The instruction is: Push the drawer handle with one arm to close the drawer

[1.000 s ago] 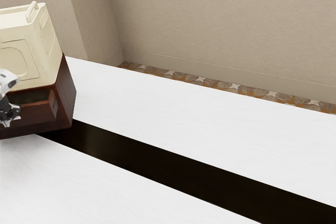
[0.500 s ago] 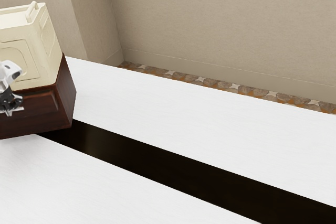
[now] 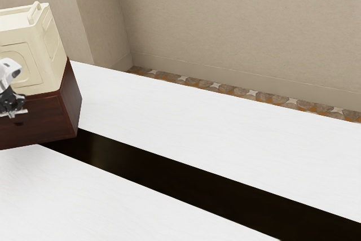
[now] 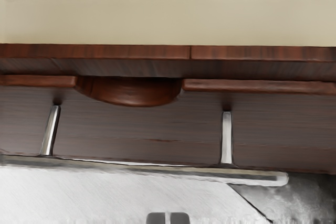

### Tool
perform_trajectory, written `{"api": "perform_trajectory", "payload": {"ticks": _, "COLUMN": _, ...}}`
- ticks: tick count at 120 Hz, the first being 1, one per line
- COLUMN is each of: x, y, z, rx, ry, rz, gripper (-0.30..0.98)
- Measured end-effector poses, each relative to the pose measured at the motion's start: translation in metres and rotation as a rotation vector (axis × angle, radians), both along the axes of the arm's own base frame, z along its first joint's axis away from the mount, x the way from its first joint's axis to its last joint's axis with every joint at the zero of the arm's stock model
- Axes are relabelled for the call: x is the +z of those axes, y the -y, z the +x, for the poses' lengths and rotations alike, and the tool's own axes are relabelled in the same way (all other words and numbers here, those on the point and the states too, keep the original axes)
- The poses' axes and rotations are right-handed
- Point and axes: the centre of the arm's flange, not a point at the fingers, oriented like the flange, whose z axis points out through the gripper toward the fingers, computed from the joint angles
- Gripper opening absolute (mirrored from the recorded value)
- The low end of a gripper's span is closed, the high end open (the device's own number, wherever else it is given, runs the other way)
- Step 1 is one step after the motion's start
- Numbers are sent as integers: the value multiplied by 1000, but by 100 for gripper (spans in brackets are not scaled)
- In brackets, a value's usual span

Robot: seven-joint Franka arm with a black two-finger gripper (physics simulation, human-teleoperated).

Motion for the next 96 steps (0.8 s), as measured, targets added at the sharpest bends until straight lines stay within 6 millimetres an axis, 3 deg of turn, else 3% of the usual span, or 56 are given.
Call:
{"api": "perform_trajectory", "payload": {"ticks": 24, "x": 14, "y": 29, "z": -37, "rx": 41, "ry": -90, "rz": -149, "gripper": -10}}
{"api": "perform_trajectory", "payload": {"ticks": 32, "x": 25, "y": 67, "z": -18, "rx": -11, "ry": -159, "rz": -204, "gripper": -10}}
{"api": "perform_trajectory", "payload": {"ticks": 36, "x": 40, "y": 96, "z": 1, "rx": -64, "ry": -187, "rz": -215, "gripper": -10}}
{"api": "perform_trajectory", "payload": {"ticks": 46, "x": 108, "y": 168, "z": 47, "rx": -208, "ry": -211, "rz": -209, "gripper": -10}}
{"api": "perform_trajectory", "payload": {"ticks": 62, "x": 198, "y": 220, "z": 61, "rx": -310, "ry": -204, "rz": -217, "gripper": -5}}
{"api": "perform_trajectory", "payload": {"ticks": 70, "x": 216, "y": 235, "z": 58, "rx": -341, "ry": -219, "rz": -224, "gripper": 5}}
{"api": "perform_trajectory", "payload": {"ticks": 84, "x": 228, "y": 250, "z": 51, "rx": -373, "ry": -253, "rz": -246, "gripper": 31}}
{"api": "perform_trajectory", "payload": {"ticks": 96, "x": 235, "y": 253, "z": 44, "rx": -385, "ry": -269, "rz": -253, "gripper": 45}}
